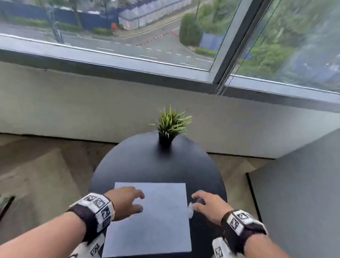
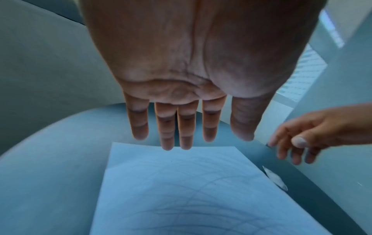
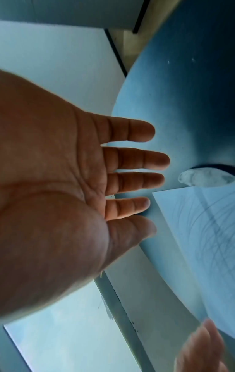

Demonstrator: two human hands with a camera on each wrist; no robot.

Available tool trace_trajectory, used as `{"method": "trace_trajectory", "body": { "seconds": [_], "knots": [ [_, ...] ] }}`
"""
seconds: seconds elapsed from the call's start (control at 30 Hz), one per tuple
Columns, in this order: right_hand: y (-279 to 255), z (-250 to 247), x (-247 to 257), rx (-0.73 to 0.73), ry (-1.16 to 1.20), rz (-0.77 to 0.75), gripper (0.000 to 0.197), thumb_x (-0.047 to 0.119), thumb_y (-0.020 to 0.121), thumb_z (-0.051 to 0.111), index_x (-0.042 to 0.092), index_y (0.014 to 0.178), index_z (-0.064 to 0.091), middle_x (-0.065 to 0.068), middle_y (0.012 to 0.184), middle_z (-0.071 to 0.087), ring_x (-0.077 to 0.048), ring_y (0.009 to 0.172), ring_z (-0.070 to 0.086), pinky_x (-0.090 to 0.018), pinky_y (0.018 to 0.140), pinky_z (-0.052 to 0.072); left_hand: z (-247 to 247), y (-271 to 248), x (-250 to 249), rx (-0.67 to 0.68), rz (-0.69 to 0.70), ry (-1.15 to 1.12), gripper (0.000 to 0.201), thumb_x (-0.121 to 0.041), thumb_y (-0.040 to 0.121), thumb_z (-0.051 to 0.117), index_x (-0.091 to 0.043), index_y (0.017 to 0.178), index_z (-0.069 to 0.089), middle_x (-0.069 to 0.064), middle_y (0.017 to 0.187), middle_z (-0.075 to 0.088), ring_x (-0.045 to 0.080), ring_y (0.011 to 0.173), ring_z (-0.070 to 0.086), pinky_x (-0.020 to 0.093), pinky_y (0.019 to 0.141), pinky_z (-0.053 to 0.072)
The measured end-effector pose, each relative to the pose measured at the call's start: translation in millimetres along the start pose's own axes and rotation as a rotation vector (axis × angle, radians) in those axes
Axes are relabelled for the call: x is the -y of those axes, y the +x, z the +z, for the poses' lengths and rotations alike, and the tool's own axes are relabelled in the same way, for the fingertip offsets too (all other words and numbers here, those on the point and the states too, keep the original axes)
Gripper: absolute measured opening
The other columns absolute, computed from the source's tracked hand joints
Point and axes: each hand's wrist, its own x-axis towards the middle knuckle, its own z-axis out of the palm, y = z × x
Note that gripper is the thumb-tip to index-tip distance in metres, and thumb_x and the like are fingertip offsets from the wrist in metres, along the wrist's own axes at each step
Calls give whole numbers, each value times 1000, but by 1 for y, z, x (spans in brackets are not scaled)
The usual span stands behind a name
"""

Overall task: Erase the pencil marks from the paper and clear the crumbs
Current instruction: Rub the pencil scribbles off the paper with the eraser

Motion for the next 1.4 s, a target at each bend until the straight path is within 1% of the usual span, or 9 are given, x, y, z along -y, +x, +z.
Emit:
{"method": "trace_trajectory", "body": {
  "seconds": [0.17,0.33,0.47,0.57,0.77,0.93,1.07,1.2,1.4],
  "knots": [
    [35,42,-16,-27,-170,23,22,48,84,53,32,99,51,6,96,61,-19,88,59,-34,74,46,43,33,8,-54,124,164,57,-54,92,54,-40,145,37,-8,151,34,18,138,37,42,111,37],
    [39,73,-16,-124,-226,21,24,40,82,56,28,94,39,-1,95,61,-26,84,56,-37,68,43,77,33,20,-185,159,324,63,-56,87,61,-44,143,36,-7,154,22,21,141,26,42,108,40],
    [25,82,-14,-250,-244,-37,13,33,86,51,28,95,43,2,90,61,-26,83,57,-38,70,47,104,14,19,-258,103,373,69,-58,85,63,-45,145,32,-5,155,21,22,141,25,44,106,42],
    [-3,86,-10,-337,-166,-94,12,36,91,54,24,96,53,5,90,61,-21,86,56,-31,72,43,128,-6,10,-268,49,353,71,-60,86,60,-45,149,29,-1,154,22,25,141,25,47,108,41],
    [-46,103,-20,-301,-137,-218,7,38,94,52,32,97,52,11,79,61,-14,77,56,-31,65,44,160,-43,3,-285,0,137,70,-48,91,64,-34,152,33,-2,159,24,20,146,21,37,116,28],
    [-61,128,-21,-307,-120,-262,17,46,95,52,29,97,52,11,83,65,-12,80,58,-28,67,44,183,-56,-1,-326,-40,260,84,-70,79,62,-39,150,30,-2,160,19,23,145,19,43,115,28],
    [-56,146,-6,-316,-126,-286,20,47,94,52,27,94,51,11,85,62,-13,82,55,-28,66,41,197,-51,-3,-331,-43,286,107,-89,64,56,-44,152,15,3,165,4,25,151,4,46,121,15],
    [-43,149,12,-288,-138,-262,22,50,93,52,28,94,53,5,91,62,-17,87,56,-38,79,50,200,-42,2,-346,-24,284,113,-94,63,48,-44,155,4,5,166,-8,27,152,-9,46,123,-1],
    [-25,160,38,-293,-175,-277,18,42,95,51,26,101,46,0,95,62,-24,89,54,-39,80,49,206,-24,5,-353,1,246,125,-101,58,39,-38,155,-9,7,164,-23,28,149,-24,52,121,-9]
  ]
}}
